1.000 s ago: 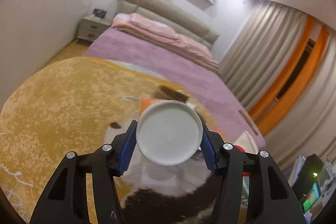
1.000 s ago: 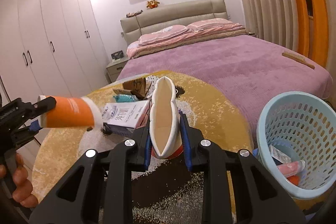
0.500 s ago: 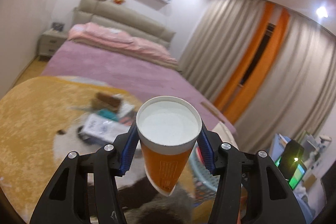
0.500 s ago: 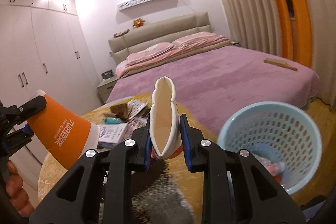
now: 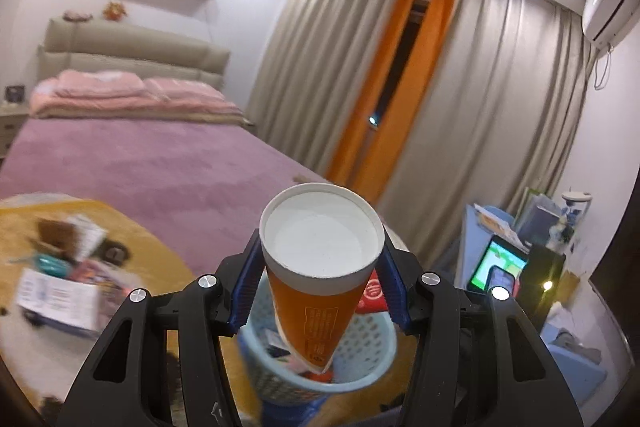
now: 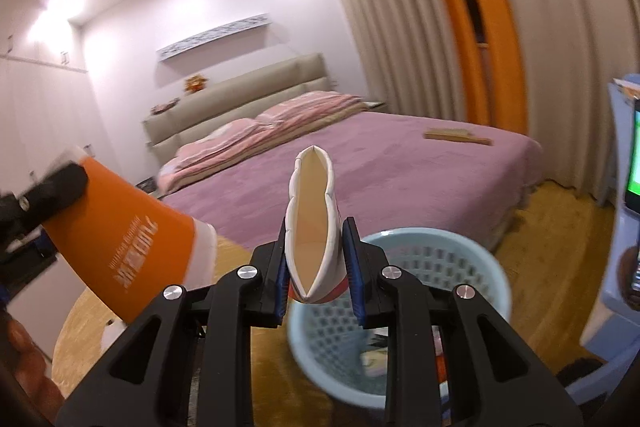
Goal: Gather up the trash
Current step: 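Carry both cups over the basket and open both grippers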
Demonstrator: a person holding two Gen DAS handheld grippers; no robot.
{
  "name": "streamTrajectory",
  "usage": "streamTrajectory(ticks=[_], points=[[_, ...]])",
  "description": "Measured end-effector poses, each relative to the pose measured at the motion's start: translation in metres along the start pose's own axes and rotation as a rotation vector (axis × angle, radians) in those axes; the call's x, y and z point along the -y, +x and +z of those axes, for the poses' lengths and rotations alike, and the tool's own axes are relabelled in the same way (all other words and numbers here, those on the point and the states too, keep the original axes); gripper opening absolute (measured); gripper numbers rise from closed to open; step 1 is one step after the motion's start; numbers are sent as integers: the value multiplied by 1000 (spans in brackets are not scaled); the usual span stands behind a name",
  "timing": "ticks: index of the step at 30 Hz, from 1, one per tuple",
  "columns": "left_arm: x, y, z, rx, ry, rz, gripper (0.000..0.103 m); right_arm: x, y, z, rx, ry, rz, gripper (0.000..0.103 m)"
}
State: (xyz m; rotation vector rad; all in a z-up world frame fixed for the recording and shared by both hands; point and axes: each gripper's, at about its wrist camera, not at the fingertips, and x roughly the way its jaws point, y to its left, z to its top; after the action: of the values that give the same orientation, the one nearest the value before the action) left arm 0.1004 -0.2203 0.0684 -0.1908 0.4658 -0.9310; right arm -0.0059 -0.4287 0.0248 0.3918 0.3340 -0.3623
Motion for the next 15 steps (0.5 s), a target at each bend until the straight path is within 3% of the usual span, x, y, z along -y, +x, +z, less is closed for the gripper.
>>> streamTrajectory(ticks=[5,9,15], points=[[-3,52,-21,-97,-22,-24,51,33,22,-6,-84,85,-52,22],[-12,82,-40,-152,-30,-25,51,54,50,-16,-199,139,-67,22],[-20,111,-55,-209,-34,-11,52,61,64,-32,-250,141,-107,22]])
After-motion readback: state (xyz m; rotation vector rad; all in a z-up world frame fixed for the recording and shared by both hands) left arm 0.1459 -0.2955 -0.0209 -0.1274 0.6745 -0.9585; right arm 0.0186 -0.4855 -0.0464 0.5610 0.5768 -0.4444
